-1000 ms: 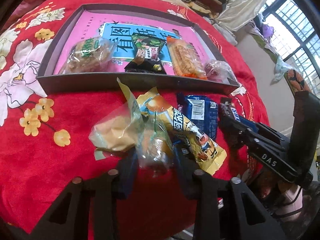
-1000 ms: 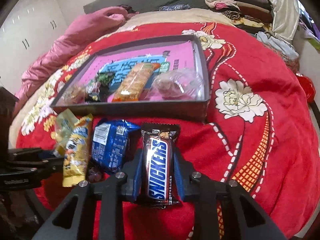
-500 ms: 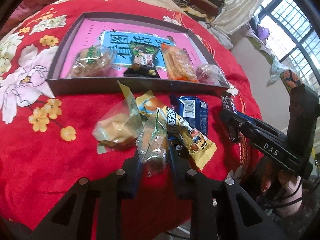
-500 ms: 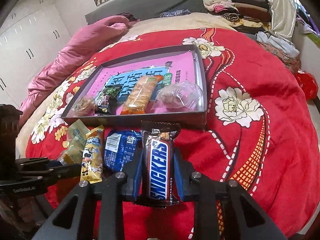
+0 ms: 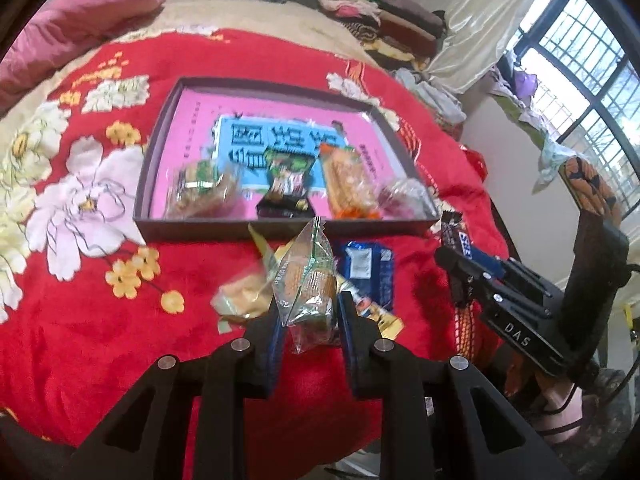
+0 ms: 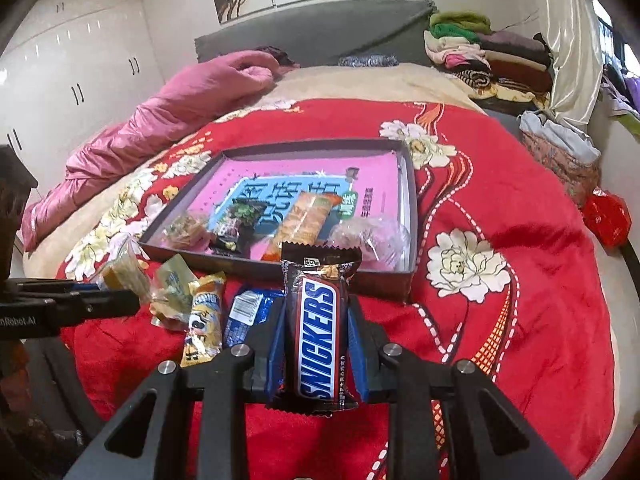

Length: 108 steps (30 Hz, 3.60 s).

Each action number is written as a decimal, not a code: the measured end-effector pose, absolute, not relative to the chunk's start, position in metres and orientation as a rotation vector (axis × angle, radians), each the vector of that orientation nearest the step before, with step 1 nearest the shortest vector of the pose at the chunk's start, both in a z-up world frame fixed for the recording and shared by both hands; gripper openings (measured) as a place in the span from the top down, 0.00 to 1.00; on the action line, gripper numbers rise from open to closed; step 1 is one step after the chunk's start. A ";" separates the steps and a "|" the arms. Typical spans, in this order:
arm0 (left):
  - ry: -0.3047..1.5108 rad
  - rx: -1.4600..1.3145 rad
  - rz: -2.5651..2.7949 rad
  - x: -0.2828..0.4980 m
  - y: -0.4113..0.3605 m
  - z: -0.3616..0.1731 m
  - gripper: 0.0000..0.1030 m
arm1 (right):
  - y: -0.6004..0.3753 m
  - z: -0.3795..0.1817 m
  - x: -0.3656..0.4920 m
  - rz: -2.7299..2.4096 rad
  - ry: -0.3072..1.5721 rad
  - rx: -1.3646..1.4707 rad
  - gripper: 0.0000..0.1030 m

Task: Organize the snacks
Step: 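Lift the candy bag with the left tool over the tray while the right tool carries the Snickers bar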

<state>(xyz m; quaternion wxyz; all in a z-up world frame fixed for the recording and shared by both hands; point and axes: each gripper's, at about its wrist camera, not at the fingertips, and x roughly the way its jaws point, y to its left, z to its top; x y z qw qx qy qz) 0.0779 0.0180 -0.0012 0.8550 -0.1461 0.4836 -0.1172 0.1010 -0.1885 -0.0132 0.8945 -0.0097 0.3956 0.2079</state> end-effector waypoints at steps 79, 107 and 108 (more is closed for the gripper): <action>0.927 -0.284 -0.112 0.135 0.042 0.030 0.75 | -0.224 0.018 0.142 0.467 0.668 0.177 0.72; 1.052 -0.158 -0.071 0.180 0.021 -0.026 0.75 | -0.177 -0.016 0.183 0.527 0.744 0.121 0.72; 1.059 -0.161 -0.069 0.181 0.021 -0.028 0.75 | -0.176 -0.017 0.183 0.521 0.745 0.111 0.72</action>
